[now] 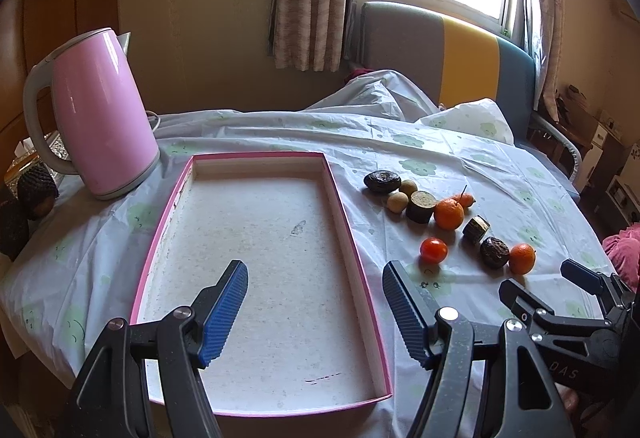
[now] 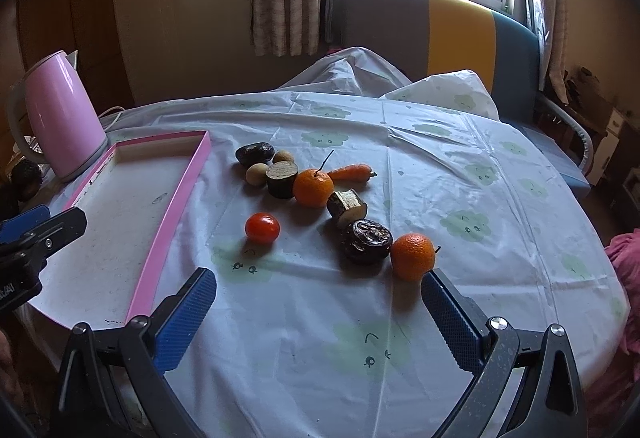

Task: Organize fruits
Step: 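Grasp the mandarin orange with the right gripper while the left gripper grasps the cherry tomato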

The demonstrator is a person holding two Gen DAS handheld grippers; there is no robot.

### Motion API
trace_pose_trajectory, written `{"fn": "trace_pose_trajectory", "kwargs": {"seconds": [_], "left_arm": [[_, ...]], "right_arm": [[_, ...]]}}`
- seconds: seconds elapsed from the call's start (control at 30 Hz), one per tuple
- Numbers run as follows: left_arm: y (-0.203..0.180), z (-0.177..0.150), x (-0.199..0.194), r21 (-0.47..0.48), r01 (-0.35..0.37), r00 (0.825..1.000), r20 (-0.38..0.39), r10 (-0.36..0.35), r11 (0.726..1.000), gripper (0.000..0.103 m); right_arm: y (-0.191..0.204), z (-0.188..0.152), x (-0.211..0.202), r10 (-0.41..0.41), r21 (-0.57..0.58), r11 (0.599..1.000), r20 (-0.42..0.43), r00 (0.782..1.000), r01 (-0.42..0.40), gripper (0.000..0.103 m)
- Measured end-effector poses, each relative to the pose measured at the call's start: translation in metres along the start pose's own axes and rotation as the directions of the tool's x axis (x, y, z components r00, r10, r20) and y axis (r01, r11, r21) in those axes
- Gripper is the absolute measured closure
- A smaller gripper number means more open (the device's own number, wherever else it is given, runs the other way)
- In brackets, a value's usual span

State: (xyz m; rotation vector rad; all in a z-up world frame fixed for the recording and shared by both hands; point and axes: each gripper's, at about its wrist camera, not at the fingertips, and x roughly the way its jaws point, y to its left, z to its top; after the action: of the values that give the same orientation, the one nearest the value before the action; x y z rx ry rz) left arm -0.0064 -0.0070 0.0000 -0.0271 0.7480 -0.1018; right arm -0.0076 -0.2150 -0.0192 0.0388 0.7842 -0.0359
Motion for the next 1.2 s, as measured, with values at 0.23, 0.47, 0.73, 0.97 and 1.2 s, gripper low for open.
{"fn": "trace_pose_trajectory", "kwargs": {"seconds": [0.23,0.47,0.73,0.97,1.2], "left_arm": [[-0.010,-0.002,0.007,0.019,0.067,0.997,-0.041,-0.066,0.998,0.020],[-0.024,-0.006,0.020,0.038,0.137,0.986,-0.100,-0.132,0.990,0.006],[-0.045,-0.001,0.029,0.105,0.202,0.973,-0.132,-0.188,0.974,0.006],[-0.066,0.009,0.051,0.154,0.213,0.962,-0.204,-0.180,0.965,0.036],[-0.079,0.018,0.082,0.125,0.251,0.936,-0.284,-0.208,0.960,0.054]], "right_arm": [[-0.036,-0.007,0.007,-0.022,0.085,0.996,-0.043,0.999,0.026,0.000],[-0.075,-0.015,0.019,-0.022,0.180,0.983,-0.091,0.996,0.038,0.030],[-0.097,-0.019,0.040,0.050,0.251,0.968,-0.116,0.992,-0.020,0.047],[-0.105,-0.002,0.060,0.165,0.327,0.936,-0.076,0.983,-0.131,0.047],[-0.102,0.000,0.078,0.151,0.298,0.948,-0.114,0.982,-0.111,0.066]]}}
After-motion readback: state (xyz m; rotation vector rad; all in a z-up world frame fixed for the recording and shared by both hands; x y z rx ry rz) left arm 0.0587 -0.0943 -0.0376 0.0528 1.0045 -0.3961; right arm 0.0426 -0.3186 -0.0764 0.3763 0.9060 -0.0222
